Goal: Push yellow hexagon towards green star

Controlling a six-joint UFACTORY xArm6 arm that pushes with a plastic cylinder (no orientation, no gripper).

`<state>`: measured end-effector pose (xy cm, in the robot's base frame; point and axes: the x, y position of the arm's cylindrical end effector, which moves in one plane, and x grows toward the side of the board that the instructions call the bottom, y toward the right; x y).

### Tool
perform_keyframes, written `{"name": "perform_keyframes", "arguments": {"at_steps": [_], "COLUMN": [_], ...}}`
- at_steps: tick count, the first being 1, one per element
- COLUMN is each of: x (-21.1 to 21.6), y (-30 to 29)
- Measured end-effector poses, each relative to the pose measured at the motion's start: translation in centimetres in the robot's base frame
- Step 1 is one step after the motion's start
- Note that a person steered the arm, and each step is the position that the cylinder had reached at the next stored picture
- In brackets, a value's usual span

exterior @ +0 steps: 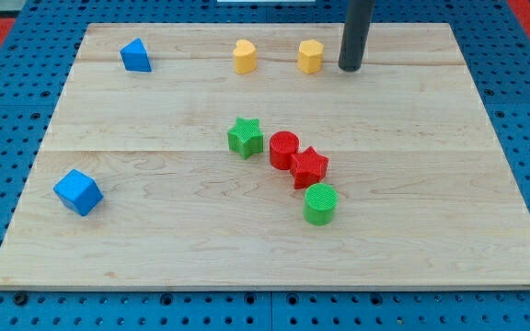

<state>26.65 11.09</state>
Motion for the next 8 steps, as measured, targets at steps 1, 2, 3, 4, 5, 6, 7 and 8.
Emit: {"name": "perform_keyframes", "arguments": {"at_steps": [1, 2, 3, 4, 5, 6, 7, 8], "x": [-1.7, -1.0, -1.0, -0.5, -0.1, -0.6, 1.4, 2.0], "y": [-9.1, -18.2, -19.2, -20.7, -17.2, -10.4, -8.0, -15.2]}}
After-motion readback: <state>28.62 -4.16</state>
